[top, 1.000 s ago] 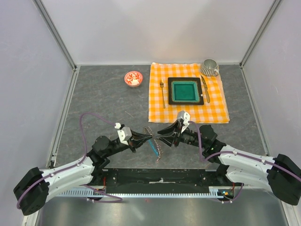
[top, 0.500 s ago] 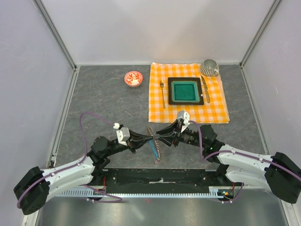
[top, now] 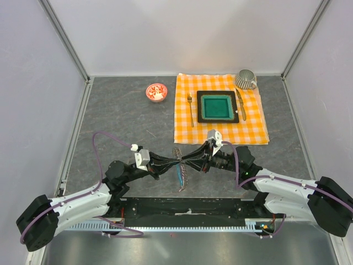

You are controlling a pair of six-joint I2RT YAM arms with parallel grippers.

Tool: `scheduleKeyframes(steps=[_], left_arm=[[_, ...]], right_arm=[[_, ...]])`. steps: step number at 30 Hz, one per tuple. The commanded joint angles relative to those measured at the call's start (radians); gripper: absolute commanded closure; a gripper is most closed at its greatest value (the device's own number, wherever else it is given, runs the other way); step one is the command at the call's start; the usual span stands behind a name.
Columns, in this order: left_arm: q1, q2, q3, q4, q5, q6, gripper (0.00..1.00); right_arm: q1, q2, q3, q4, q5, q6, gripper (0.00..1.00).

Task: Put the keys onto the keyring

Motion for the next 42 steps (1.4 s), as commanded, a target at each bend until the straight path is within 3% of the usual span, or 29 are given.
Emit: scheduleKeyframes(steps=[1, 9, 13, 17, 20, 24, 26, 33, 42], left_arm=[[-0.004, 0.008, 0.020, 0.134, 0.019, -0.032, 0.98], [-0.003, 0.038, 0.026, 0.160, 0.048, -0.046, 0.98], [-0.003, 0.053, 0.031, 0.163, 0.059, -0.050, 0.98], [-0.003, 0.071, 0.036, 0.163, 0.078, -0.056, 0.98], [-0.004, 0.084, 0.033, 0.174, 0.076, -0.064, 0.98], [-0.003, 0.081, 0.037, 0.159, 0.068, -0.062, 0.98], [-0.004, 0.064, 0.034, 0.124, 0.044, -0.043, 0.96], [-0.004, -0.053, 0.060, -0.097, 0.001, 0.026, 0.69], [-0.003, -0.088, 0.138, -0.341, 0.012, 0.161, 0.58]], right_arm=[[-0.003, 0.008, -0.004, 0.077, -0.040, 0.019, 0.71], [-0.004, 0.005, -0.001, 0.093, -0.056, 0.018, 0.75], [-0.004, -0.001, -0.001, 0.099, -0.060, 0.010, 0.85], [-0.004, -0.018, 0.010, 0.085, -0.079, -0.005, 0.88], [-0.004, -0.025, 0.013, 0.080, -0.076, -0.016, 0.99], [-0.004, -0.039, 0.033, 0.025, -0.085, -0.048, 1.00], [-0.004, -0.057, 0.039, -0.019, -0.079, -0.066, 1.00], [-0.006, -0.134, 0.095, -0.292, -0.039, -0.215, 1.00], [-0.004, -0.153, 0.186, -0.545, -0.025, -0.350, 1.00]])
